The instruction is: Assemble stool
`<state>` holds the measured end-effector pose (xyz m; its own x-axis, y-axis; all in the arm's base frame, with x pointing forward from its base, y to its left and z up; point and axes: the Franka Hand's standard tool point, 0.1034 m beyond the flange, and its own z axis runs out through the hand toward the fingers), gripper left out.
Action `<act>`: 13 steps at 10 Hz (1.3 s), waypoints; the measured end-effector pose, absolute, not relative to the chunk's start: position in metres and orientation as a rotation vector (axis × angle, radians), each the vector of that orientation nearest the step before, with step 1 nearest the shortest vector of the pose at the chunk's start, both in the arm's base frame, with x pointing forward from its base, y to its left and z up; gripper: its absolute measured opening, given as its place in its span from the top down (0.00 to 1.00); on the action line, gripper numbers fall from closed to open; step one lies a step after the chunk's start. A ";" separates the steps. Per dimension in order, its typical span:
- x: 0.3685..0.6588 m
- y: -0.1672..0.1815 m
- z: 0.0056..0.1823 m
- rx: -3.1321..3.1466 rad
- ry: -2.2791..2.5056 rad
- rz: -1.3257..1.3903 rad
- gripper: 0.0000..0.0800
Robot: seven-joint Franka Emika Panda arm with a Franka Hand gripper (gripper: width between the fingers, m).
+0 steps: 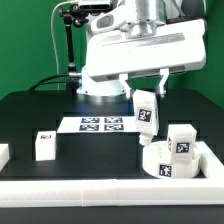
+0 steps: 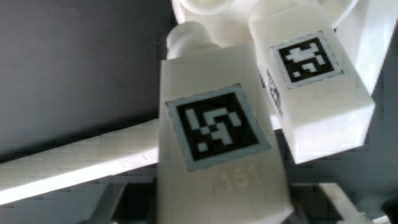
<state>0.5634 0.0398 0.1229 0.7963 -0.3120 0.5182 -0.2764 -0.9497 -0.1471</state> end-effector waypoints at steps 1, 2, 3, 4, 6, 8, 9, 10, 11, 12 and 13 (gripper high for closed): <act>0.561 0.042 0.124 -2.904 0.486 -0.886 0.59; 0.555 0.043 0.121 -2.894 0.502 -0.878 0.59; 0.553 0.048 0.120 -2.886 0.502 -0.863 0.59; 0.552 0.051 0.119 -2.883 0.497 -0.853 0.59; 0.552 0.050 0.118 -2.891 0.482 -0.847 0.59; 0.551 0.050 0.117 -2.894 0.478 -0.845 0.59; 0.551 0.050 0.115 -2.895 0.478 -0.842 0.59; 0.552 0.051 0.114 -2.897 0.476 -0.840 0.59; 0.552 0.051 0.111 -2.900 0.474 -0.834 0.59; 0.552 0.050 0.109 -2.904 0.472 -0.830 0.59; 0.551 0.051 0.107 -2.906 0.471 -0.827 0.59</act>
Offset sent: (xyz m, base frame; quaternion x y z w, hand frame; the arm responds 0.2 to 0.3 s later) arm -0.0074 0.0303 0.0014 0.0666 -0.0020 0.0555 0.9962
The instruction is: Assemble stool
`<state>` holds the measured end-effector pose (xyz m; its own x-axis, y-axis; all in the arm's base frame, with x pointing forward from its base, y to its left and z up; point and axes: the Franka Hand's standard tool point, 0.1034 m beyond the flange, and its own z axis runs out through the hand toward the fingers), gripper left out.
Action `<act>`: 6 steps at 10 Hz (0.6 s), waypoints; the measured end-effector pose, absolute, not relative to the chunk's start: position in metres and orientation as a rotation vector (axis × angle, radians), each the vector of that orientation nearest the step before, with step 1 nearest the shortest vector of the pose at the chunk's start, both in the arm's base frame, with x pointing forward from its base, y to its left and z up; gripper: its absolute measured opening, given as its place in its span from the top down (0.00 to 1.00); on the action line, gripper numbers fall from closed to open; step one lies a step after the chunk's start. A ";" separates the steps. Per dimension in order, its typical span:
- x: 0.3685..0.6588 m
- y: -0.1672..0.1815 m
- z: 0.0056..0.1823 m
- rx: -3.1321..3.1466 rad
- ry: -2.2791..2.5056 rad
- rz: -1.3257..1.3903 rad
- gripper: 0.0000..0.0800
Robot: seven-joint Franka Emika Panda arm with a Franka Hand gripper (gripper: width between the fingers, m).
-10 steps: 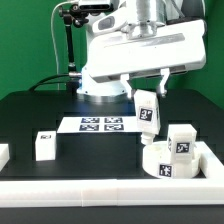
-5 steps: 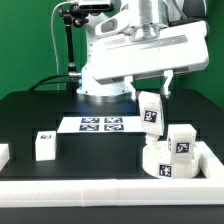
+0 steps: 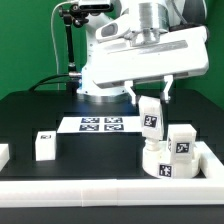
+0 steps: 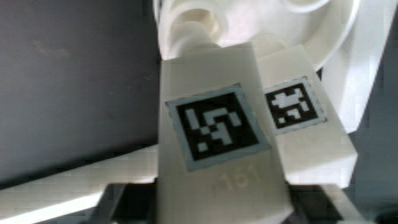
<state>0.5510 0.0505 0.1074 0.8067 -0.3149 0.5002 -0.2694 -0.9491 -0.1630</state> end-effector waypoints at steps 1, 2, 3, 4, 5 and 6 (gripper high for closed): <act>0.550 0.051 0.106 -2.907 0.470 -0.824 0.59; 0.550 0.051 0.105 -2.908 0.469 -0.822 0.59; 0.550 0.052 0.104 -2.909 0.467 -0.820 0.59; 0.550 0.054 0.102 -2.910 0.463 -0.816 0.59; 0.550 0.057 0.100 -2.911 0.456 -0.812 0.59; 0.550 0.058 0.097 -2.913 0.454 -0.805 0.59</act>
Offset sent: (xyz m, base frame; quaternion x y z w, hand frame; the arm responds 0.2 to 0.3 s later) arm 0.0058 0.0082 -0.0022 0.0069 0.0135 0.0057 0.9999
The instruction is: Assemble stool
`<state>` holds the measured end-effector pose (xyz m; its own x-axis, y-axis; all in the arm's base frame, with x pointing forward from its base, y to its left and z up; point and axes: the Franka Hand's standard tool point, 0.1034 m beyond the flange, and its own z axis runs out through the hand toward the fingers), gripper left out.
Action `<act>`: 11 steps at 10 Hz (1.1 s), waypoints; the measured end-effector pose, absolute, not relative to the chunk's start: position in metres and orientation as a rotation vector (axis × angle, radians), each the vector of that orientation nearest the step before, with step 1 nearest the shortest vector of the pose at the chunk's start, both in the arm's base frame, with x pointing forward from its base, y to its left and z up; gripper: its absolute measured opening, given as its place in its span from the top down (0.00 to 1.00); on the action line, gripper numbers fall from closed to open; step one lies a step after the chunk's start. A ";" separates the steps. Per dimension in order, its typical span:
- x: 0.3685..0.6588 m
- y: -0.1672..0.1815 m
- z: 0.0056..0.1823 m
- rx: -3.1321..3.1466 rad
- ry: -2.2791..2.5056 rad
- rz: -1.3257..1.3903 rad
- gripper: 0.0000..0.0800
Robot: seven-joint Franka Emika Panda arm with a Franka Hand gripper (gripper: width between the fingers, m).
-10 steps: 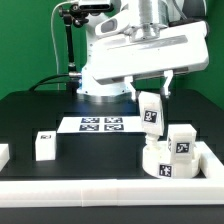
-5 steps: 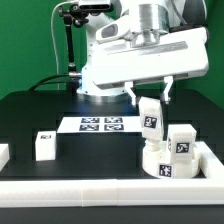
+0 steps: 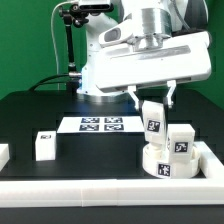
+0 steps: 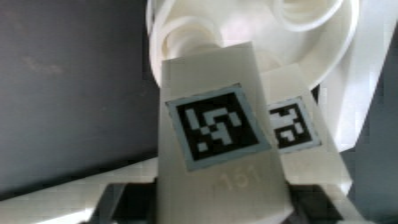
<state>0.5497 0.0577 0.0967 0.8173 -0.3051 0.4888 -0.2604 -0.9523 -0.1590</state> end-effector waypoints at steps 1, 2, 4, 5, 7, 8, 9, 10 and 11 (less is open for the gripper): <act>0.550 0.058 0.096 -2.913 0.455 -0.810 0.59; 0.549 0.056 0.096 -2.916 0.453 -0.809 0.59; 0.548 0.052 0.093 -2.919 0.447 -0.829 0.59; 0.548 0.052 0.093 -2.918 0.447 -0.834 0.59; 0.547 0.052 0.093 -2.916 0.445 -0.850 0.59; 0.547 0.052 0.093 -2.916 0.444 -0.847 0.59; 0.548 0.052 0.093 -2.924 0.444 -0.812 0.52; 0.546 0.053 0.091 -2.929 0.442 -0.796 0.52; 0.546 0.053 0.090 -2.932 0.437 -0.793 0.30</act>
Offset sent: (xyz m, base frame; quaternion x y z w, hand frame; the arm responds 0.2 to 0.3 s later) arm -0.0105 0.0012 -0.0113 0.0300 0.0271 0.0011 0.9992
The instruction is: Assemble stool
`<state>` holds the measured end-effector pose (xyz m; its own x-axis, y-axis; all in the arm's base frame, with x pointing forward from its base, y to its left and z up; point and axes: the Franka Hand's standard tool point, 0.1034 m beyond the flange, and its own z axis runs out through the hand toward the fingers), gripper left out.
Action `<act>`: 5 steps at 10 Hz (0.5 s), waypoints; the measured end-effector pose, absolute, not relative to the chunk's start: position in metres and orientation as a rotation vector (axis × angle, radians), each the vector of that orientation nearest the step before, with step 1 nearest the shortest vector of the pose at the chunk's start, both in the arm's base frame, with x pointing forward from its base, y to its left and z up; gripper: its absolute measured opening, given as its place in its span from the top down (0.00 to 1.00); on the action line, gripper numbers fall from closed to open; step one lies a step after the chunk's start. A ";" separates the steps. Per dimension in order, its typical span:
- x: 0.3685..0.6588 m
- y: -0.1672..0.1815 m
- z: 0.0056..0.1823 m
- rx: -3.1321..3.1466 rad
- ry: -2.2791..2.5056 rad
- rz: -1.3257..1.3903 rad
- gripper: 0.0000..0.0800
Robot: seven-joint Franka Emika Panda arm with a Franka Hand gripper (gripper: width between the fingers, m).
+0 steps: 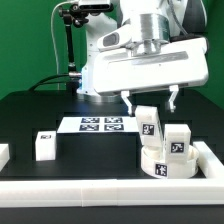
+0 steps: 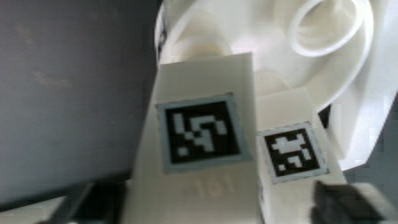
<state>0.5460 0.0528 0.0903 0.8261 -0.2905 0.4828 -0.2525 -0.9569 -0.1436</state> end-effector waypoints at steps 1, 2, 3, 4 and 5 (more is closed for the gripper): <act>0.545 0.051 0.093 -2.943 0.420 -0.771 0.30; 0.547 0.048 0.099 -2.945 0.408 -0.778 0.21; 0.546 0.047 0.104 -2.948 0.398 -0.767 0.19; 0.546 0.048 0.109 -2.949 0.388 -0.758 0.19; 0.547 0.048 0.114 -2.952 0.379 -0.736 0.19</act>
Offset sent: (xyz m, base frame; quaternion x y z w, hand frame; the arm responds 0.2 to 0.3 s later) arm -0.0063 -0.0087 0.0185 -0.0147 -0.0252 -0.0083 0.9995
